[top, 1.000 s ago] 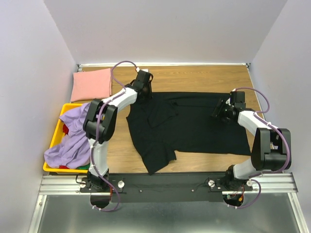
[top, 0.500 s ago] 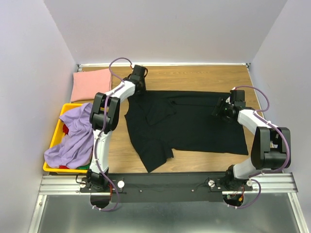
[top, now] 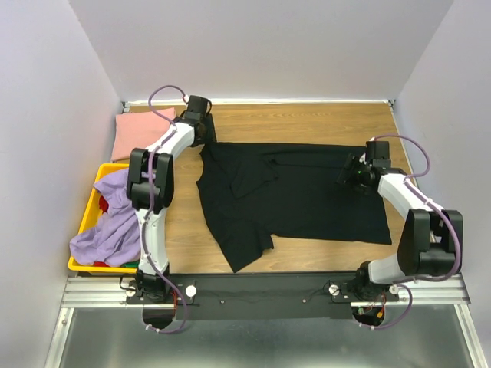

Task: Fold and stack the t-shirts
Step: Fold the tshirt

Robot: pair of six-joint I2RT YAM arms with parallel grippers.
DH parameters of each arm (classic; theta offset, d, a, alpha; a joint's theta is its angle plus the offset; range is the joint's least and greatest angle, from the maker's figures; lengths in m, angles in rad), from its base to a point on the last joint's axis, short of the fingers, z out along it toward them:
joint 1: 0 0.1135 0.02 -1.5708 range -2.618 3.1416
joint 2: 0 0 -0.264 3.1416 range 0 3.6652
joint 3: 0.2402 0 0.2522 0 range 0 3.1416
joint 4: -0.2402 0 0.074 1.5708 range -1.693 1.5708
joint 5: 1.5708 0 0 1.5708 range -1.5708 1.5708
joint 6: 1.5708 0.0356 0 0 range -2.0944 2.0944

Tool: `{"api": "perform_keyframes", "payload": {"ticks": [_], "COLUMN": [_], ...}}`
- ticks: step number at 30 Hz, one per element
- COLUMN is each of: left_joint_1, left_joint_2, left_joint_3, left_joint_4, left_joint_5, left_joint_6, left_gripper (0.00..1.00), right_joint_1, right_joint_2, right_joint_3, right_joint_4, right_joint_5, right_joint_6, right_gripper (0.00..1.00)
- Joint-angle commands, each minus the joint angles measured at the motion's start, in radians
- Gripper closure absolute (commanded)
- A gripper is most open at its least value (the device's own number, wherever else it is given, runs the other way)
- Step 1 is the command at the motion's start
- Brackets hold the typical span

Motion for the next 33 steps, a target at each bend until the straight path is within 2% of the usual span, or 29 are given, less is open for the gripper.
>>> {"api": "perform_keyframes", "payload": {"ticks": [1, 4, 5, 8, 9, 12, 15, 19, 21, 24, 33], "left_joint_1": [-0.085, -0.118, -0.141, -0.181, -0.2, -0.224, -0.245, -0.268, -0.268, -0.271, -0.279], "left_joint_2": [-0.275, -0.482, -0.586, -0.74, -0.832, -0.973, -1.045, -1.046, -0.988, -0.916, -0.834], "left_joint_3": [-0.215, -0.407, -0.537, -0.77, -0.82, -0.982, -1.092, -1.09, -1.07, -1.067, -1.072], "left_joint_4": [0.0, 0.015, 0.012, -0.009, -0.014, -0.033, -0.04, -0.05, -0.067, -0.06, -0.014], "left_joint_5": [-0.051, -0.072, -0.077, -0.097, -0.089, -0.036, 0.009, -0.016, -0.039, -0.009, 0.006], "left_joint_6": [0.004, -0.056, -0.075, -0.142, -0.157, -0.231, -0.274, -0.293, -0.282, -0.274, -0.288], "left_gripper": [0.27, 0.3, 0.33, 0.35, 0.35, 0.36, 0.35, 0.35, 0.36, 0.37, 0.4], "right_joint_1": [0.001, 0.003, 0.005, 0.006, 0.008, 0.012, 0.015, 0.015, 0.015, 0.015, 0.015], "right_joint_2": [-0.085, -0.131, -0.163, -0.229, -0.243, -0.287, -0.332, -0.372, -0.375, -0.385, -0.389], "right_joint_3": [0.055, 0.057, 0.052, 0.038, 0.029, 0.005, -0.021, -0.034, -0.034, -0.032, -0.04], "right_joint_4": [-0.098, -0.14, -0.153, -0.173, -0.181, -0.195, -0.202, -0.21, -0.216, -0.218, -0.213], "right_joint_5": [0.047, 0.034, 0.021, -0.011, -0.019, -0.057, -0.066, -0.062, -0.072, -0.092, -0.095], "right_joint_6": [0.0, 0.003, 0.003, 0.003, 0.006, 0.011, 0.012, 0.003, 0.003, 0.009, -0.003], "right_gripper": [0.27, 0.27, 0.27, 0.27, 0.26, 0.26, 0.26, 0.26, 0.26, 0.26, 0.26]}}
